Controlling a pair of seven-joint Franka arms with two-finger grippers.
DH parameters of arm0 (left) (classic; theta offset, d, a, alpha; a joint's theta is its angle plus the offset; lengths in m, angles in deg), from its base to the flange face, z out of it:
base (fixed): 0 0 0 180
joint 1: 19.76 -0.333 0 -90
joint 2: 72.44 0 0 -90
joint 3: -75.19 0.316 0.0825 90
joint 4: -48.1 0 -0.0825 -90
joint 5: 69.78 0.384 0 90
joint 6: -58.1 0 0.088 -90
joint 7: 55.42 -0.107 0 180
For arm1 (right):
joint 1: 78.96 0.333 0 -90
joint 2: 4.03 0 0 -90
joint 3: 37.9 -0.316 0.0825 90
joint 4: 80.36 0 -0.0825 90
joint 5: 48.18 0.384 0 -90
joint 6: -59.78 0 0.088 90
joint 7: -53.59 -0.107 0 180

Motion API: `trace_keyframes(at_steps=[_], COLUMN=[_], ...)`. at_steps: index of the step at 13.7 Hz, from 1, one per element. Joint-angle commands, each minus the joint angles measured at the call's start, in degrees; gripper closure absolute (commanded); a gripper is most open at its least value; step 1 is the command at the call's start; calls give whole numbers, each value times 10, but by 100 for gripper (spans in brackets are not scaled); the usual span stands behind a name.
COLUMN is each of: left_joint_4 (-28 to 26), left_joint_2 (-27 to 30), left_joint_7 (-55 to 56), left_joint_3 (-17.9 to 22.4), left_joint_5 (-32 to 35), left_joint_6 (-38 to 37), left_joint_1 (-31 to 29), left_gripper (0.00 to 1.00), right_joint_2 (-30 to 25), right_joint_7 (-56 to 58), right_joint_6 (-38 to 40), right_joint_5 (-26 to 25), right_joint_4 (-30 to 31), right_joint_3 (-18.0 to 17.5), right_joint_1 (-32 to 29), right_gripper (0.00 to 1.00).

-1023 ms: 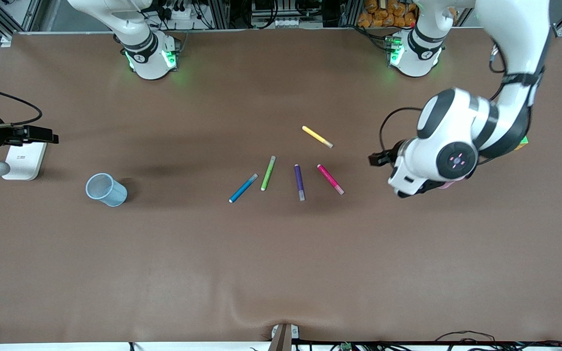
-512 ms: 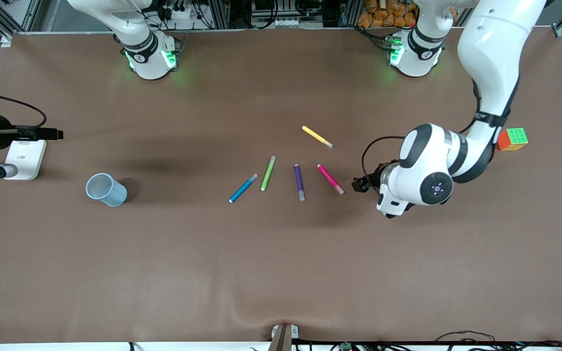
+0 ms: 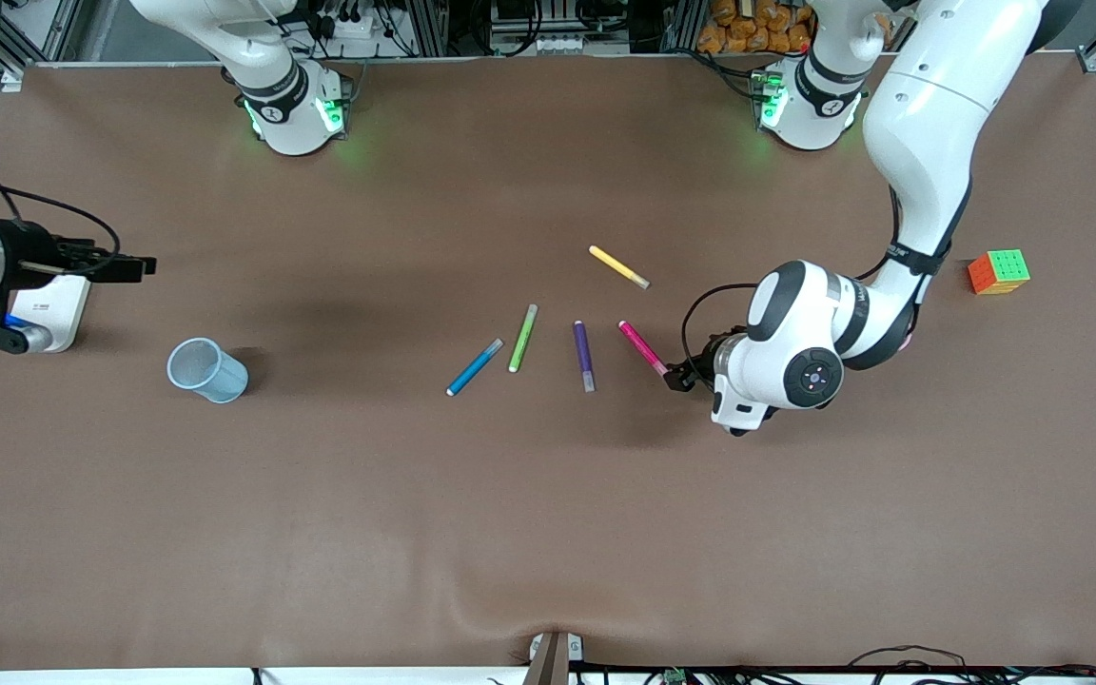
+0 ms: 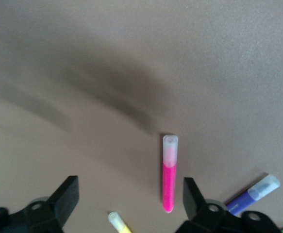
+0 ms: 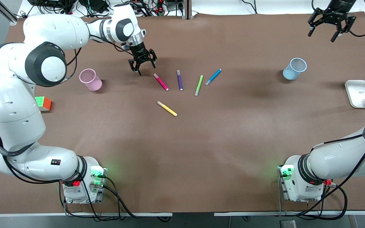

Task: Place pink and blue markers in matching cups
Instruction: 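Move the left gripper toward the pink marker while the right gripper starts reaching, then grasp the pink marker with the left gripper while the right gripper reaches the blue marker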

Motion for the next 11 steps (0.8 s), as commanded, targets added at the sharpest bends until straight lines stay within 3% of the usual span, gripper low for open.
trace_keyframes(at_steps=[1,4,7,11], left_joint_4=[9,11,12,11], left_joint_2=[-24,-34,-43,-51], left_joint_7=[13,34,39,40], left_joint_3=[0,0,0,3], left_joint_5=[-12,-35,-53,-56], left_joint_6=[24,44,63,76], left_joint_1=[11,17,26,33], left_gripper=[14,29,32,57], right_joint_2=[-19,-38,-64,-64], right_joint_7=[-68,-113,-175,-221], right_joint_6=[-2,-43,-103,-126], right_joint_5=[10,10,10,10], right_joint_4=[18,51,102,104], right_joint_3=[-24,-57,-93,-99], right_joint_1=[6,7,7,13], right_gripper=[0,0,0,0])
